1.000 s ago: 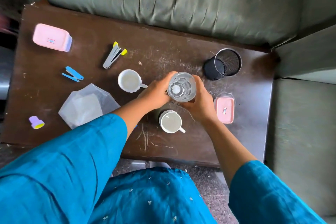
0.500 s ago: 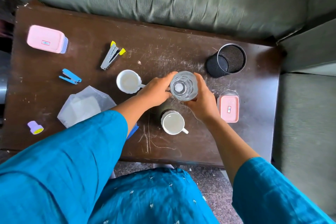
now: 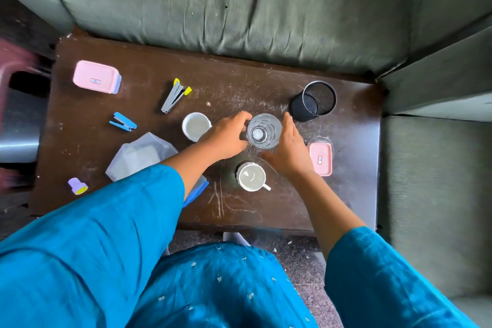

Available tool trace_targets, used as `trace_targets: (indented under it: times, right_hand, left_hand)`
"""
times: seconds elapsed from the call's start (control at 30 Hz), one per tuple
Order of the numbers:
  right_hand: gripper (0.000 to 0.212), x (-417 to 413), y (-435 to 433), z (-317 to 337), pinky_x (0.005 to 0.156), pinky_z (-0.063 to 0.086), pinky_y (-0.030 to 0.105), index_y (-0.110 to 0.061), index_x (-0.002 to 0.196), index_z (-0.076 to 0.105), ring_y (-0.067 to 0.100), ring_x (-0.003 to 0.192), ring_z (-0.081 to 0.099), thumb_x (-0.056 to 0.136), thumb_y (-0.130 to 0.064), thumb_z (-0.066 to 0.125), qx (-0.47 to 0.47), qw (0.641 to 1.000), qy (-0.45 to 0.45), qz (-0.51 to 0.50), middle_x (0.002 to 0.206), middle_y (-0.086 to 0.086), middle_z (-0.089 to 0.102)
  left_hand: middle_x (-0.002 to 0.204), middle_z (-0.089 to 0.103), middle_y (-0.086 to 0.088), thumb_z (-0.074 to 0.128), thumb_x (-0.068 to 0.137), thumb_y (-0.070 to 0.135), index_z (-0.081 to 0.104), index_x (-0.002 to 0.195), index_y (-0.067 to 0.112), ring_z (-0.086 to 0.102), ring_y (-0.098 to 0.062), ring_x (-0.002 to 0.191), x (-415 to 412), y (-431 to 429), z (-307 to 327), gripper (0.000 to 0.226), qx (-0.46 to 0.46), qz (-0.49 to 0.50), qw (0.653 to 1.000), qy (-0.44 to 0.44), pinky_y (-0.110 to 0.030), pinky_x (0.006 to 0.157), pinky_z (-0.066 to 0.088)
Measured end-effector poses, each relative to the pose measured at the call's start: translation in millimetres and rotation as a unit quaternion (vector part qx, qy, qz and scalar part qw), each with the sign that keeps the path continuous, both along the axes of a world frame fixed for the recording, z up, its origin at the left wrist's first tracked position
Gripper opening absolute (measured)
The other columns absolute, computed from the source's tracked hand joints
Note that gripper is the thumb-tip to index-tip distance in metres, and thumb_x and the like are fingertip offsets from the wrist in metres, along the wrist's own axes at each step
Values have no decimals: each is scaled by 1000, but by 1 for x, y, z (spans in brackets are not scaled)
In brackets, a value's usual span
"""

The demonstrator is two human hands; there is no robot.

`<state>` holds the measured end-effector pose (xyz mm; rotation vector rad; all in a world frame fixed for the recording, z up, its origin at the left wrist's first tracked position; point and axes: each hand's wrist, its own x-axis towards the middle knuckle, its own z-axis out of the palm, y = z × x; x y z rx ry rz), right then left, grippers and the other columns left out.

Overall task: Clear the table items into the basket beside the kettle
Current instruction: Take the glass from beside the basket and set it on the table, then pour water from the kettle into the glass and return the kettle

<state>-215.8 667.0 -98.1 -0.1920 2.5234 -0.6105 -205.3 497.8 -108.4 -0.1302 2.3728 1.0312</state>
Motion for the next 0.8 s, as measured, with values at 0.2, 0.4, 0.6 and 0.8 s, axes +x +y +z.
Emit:
trace_targets:
  times: [0.2, 0.4, 0.6, 0.8]
  right_hand:
    - [101, 24, -19, 46, 100, 38, 39, -6, 146, 0, 34, 129, 41, 78, -33, 70, 4, 1000, -12, 12, 148, 18, 33]
    - [85, 48, -60, 93, 101, 35, 38, -10, 147, 10, 31, 134, 35, 85, -41, 59, -4, 998, -32, 48, 151, 15, 29]
    - [79, 72, -134, 124, 85, 39, 37, -10, 143, 17, 37, 119, 51, 84, -46, 58, -31, 993, -25, 110, 140, 16, 46]
    - [82, 90, -241, 146, 84, 39, 33, -12, 145, 11, 35, 115, 54, 86, -51, 53, -39, 970, -31, 237, 130, 14, 56]
  left_hand:
    - [105, 61, -3, 65, 80, 15, 45, 123, 20, 58, -22, 87, 30, -20, 51, 47, 17, 34, 999, -9, -38, 83, 50]
    - [95, 64, 1, 68, 79, 19, 50, 115, 21, 59, -20, 86, 68, -65, 102, 40, 25, 89, 996, 10, -27, 74, 43]
    - [96, 68, -6, 66, 81, 15, 50, 119, 16, 62, -24, 90, 117, -129, 136, 42, 20, 155, 987, 33, -31, 78, 48]
    - [84, 65, -2, 67, 78, 13, 53, 115, 14, 60, -19, 82, 170, -225, 153, 40, 4, 288, 955, 70, -22, 67, 38]
